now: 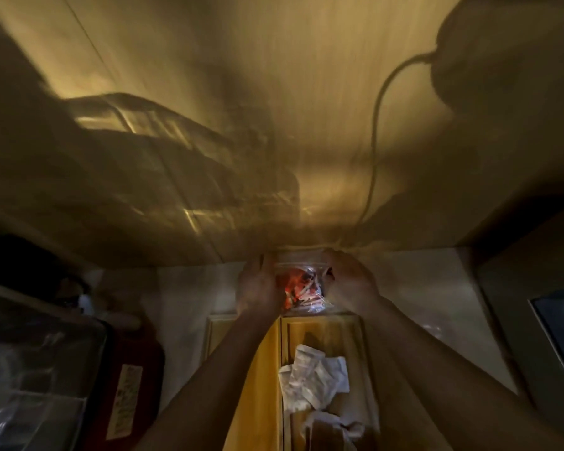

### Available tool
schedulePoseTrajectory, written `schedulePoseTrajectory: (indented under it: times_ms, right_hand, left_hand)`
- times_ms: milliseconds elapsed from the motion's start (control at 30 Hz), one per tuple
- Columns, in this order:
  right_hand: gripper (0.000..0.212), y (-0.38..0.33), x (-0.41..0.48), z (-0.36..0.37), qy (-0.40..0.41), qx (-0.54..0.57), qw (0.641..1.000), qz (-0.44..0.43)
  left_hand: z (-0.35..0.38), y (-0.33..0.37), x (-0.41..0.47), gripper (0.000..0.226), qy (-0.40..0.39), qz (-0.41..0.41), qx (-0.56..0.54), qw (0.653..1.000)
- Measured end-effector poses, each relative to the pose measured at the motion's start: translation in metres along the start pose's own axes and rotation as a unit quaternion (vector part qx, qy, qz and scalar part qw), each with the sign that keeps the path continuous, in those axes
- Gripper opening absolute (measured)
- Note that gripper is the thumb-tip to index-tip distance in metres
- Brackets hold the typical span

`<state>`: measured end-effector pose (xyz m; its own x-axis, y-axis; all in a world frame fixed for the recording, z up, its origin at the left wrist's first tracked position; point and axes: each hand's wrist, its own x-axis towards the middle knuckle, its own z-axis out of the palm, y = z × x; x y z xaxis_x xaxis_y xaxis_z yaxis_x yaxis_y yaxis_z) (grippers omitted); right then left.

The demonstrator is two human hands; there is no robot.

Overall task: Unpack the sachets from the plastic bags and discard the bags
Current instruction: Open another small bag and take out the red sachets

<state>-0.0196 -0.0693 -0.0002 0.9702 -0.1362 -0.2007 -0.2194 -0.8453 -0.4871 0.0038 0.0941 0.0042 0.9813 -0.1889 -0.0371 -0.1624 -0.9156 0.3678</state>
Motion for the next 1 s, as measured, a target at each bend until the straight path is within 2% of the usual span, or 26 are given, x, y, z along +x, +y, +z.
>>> schedulePoseTrajectory:
  times_ms: [100, 200, 267, 300, 367, 467, 600, 667, 800, 900, 1000]
  right_hand:
    - [0.045, 0.003, 0.013, 0.01, 0.018, -0.077, 0.995, -0.06]
    - [0.049, 0.002, 0.023, 0.014, 0.004, -0.125, 0.989, -0.075]
    - [0.042, 0.003, 0.027, 0.016, 0.001, -0.168, 0.982, -0.081]
    - [0.036, 0.003, 0.028, 0.016, 0.007, -0.184, 0.979, -0.082]
    - [0.028, 0.003, 0.028, 0.016, 0.029, -0.176, 0.98, -0.088]
    - [0.024, -0.006, 0.025, 0.008, 0.048, -0.078, 0.991, -0.096]
    - [0.024, -0.021, 0.017, -0.015, 0.02, 0.11, 0.992, -0.051]
    - [0.019, -0.027, 0.009, -0.027, -0.006, 0.17, 0.985, -0.04]
    - [0.011, -0.035, -0.01, -0.044, -0.015, 0.312, 0.95, 0.007]
    - [0.012, -0.042, -0.021, -0.048, 0.015, 0.349, 0.937, 0.021]
    - [0.04, -0.053, -0.038, -0.049, 0.014, 0.318, 0.948, -0.011]
  left_hand:
    - [0.012, -0.003, 0.012, 0.041, -0.012, 0.083, 0.073, 0.994]
    - [0.019, -0.006, 0.025, 0.038, -0.048, 0.108, 0.139, 0.983]
    - [0.023, -0.01, 0.032, 0.025, -0.07, 0.116, 0.159, 0.978]
    - [0.017, -0.008, 0.031, 0.025, -0.07, 0.115, 0.16, 0.978]
    - [0.008, -0.003, 0.028, 0.04, -0.083, 0.094, 0.124, 0.984]
    - [0.008, -0.001, 0.024, 0.035, -0.065, 0.103, 0.141, 0.983]
    - [-0.005, 0.009, 0.013, 0.03, -0.033, 0.13, 0.011, 0.991]
    - [-0.017, 0.016, 0.01, 0.027, -0.05, 0.127, -0.058, 0.989]
    - [-0.043, 0.027, 0.001, 0.024, -0.091, 0.107, -0.102, 0.985]
    - [-0.059, 0.034, -0.012, 0.02, -0.111, 0.049, -0.212, 0.97]
    - [-0.071, 0.035, -0.026, 0.016, -0.135, -0.049, -0.36, 0.922]
